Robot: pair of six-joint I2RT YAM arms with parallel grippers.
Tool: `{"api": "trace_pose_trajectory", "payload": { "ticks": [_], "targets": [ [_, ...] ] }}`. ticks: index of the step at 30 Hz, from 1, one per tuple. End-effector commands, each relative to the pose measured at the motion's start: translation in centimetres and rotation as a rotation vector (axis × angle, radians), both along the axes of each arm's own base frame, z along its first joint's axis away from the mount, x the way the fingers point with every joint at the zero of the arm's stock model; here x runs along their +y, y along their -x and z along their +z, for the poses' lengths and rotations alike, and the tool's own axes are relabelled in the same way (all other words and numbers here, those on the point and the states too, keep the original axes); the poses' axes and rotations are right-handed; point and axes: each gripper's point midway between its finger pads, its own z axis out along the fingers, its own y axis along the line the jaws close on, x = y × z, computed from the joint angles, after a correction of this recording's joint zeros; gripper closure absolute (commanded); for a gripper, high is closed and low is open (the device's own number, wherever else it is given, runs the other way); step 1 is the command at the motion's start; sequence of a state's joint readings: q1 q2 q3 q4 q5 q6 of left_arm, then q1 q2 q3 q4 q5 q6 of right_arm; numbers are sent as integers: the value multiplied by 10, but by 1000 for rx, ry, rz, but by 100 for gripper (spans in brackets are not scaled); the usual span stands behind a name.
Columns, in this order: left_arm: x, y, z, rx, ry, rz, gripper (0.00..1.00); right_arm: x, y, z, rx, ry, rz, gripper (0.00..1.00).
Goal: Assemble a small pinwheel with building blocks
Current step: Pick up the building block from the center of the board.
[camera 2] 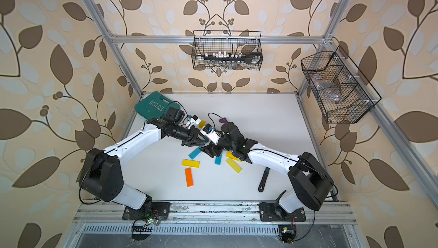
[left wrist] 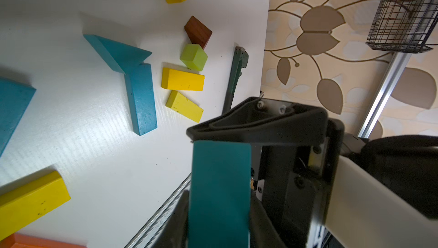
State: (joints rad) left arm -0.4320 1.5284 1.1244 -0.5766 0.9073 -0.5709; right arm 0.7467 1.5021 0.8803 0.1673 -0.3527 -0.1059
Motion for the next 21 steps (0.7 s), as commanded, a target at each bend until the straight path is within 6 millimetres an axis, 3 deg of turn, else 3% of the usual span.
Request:
{"api": "trace_pose_trajectory", "payload": {
  "ticks": [1, 6, 10, 17, 19, 21],
  "targets": [
    [-3, 4, 14, -23, 42, -33, 96, 7, 2, 26, -58, -69, 40, 32],
    [-3, 0, 13, -18, 32, -30, 95, 10, 5, 28, -49, -84, 60, 45],
    [-2, -2, 10, -6, 35, -30, 94, 10, 6, 27, -40, -85, 64, 45],
    [-1, -4, 4, 10, 30, -25, 82, 12, 8, 23, -17, -84, 76, 63],
    [-1, -5, 1, 16, 31, -26, 83, 13, 8, 20, -3, -77, 74, 60],
    [3, -8, -4, 26, 13, -8, 91, 12, 9, 15, 20, -63, 73, 45]
  ]
}}
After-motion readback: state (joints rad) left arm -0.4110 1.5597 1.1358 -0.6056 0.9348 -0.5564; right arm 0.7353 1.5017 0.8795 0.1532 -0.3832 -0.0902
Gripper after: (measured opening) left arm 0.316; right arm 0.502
